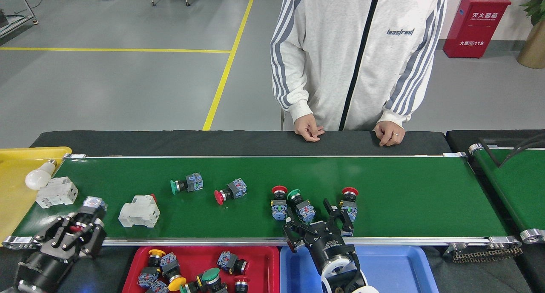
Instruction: Pick switch part from conveyor to tray
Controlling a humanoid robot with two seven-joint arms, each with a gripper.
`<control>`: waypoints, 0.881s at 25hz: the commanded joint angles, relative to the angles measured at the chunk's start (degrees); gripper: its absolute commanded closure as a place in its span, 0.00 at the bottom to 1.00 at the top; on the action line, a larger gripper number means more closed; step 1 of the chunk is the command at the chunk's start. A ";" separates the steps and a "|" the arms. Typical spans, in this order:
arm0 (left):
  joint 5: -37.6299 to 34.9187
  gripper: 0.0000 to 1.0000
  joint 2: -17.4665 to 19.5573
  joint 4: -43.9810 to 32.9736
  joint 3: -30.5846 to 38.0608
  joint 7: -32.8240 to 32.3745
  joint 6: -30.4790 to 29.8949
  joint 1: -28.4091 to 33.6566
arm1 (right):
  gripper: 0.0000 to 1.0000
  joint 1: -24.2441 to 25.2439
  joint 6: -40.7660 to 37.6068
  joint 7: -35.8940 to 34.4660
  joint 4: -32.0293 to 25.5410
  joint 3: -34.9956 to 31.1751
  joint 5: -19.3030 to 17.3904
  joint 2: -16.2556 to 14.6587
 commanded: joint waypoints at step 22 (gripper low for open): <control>-2.62 0.00 -8.97 -7.30 13.61 -4.99 10.99 9.26 | 0.99 -3.42 -6.57 1.67 -4.55 13.66 0.06 0.22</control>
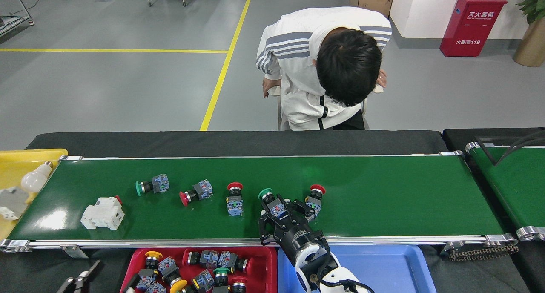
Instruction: Pick switch part from conveyor to tray
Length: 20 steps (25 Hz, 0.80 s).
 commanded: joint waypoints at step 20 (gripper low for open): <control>0.89 0.00 12.24 16.50 1.47 -0.45 4.14 -10.70 | 0.00 11.08 5.00 -4.84 -17.69 -9.35 -0.10 -2.95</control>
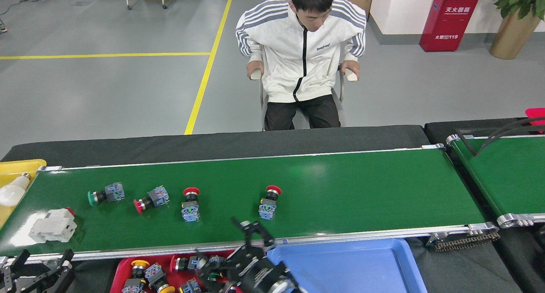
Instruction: Pick switch part from conveyor to tray
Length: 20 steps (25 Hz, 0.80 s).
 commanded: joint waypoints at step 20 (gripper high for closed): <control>0.02 0.01 12.58 30.11 -2.03 0.37 15.19 -16.88 | 0.00 7.41 -3.82 -6.47 -0.76 -32.18 -8.98 -9.48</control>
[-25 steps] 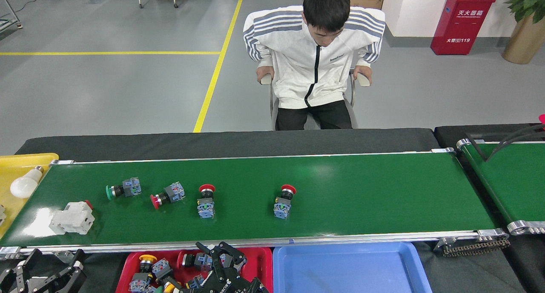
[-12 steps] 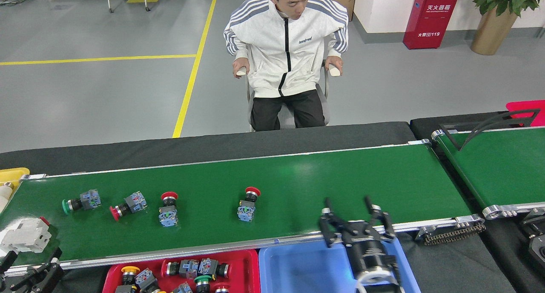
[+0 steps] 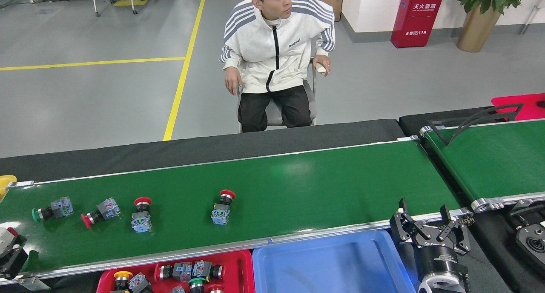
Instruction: Pick switch part from conveyor to tray
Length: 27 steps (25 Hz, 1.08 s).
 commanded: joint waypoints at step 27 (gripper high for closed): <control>7.92 0.92 -10.55 -37.54 -2.02 1.62 -22.82 18.09 | 0.00 -0.44 -5.58 -0.52 -0.69 -2.69 -0.27 0.29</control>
